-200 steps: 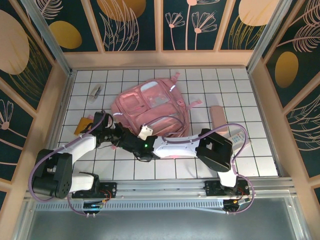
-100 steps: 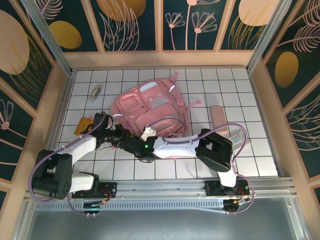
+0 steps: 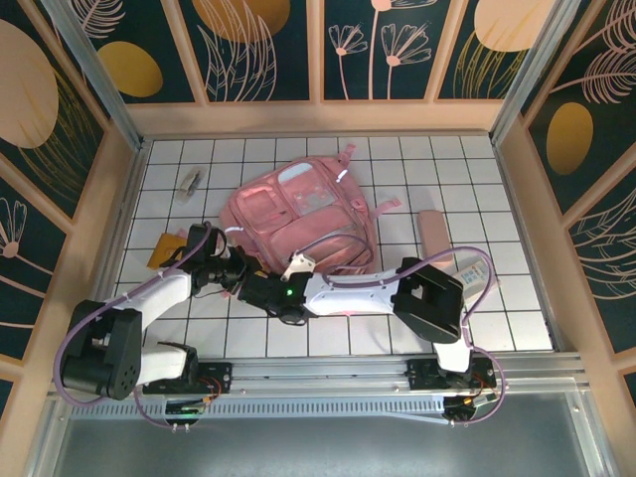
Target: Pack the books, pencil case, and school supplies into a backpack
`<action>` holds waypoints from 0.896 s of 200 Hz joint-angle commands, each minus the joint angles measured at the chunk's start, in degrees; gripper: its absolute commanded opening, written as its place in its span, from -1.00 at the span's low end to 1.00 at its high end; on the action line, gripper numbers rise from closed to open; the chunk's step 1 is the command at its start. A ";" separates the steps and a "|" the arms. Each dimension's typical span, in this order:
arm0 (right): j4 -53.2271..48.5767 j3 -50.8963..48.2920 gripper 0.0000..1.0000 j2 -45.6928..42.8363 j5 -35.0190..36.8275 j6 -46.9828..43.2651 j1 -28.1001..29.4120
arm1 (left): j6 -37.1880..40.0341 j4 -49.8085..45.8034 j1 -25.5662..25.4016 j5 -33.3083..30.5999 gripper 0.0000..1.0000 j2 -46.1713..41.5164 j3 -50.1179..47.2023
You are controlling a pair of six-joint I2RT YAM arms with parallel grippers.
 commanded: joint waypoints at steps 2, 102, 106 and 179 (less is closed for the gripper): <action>-9.86 -4.91 -1.00 -6.31 5.08 2.60 -0.04 | 2.07 -7.72 0.96 -8.11 -1.00 2.67 4.32; 13.51 -29.39 -1.00 -26.07 -10.39 -16.13 -6.56 | 18.44 -3.50 5.28 -6.61 -0.59 15.08 15.25; 14.48 -28.86 -1.00 -26.06 -10.84 -18.06 -6.49 | 18.73 -3.63 5.28 -5.86 -0.44 15.25 15.44; 25.18 -27.91 -1.00 -27.50 -35.91 -49.44 -12.92 | 4.59 -20.75 -3.41 -11.59 0.12 -8.02 8.73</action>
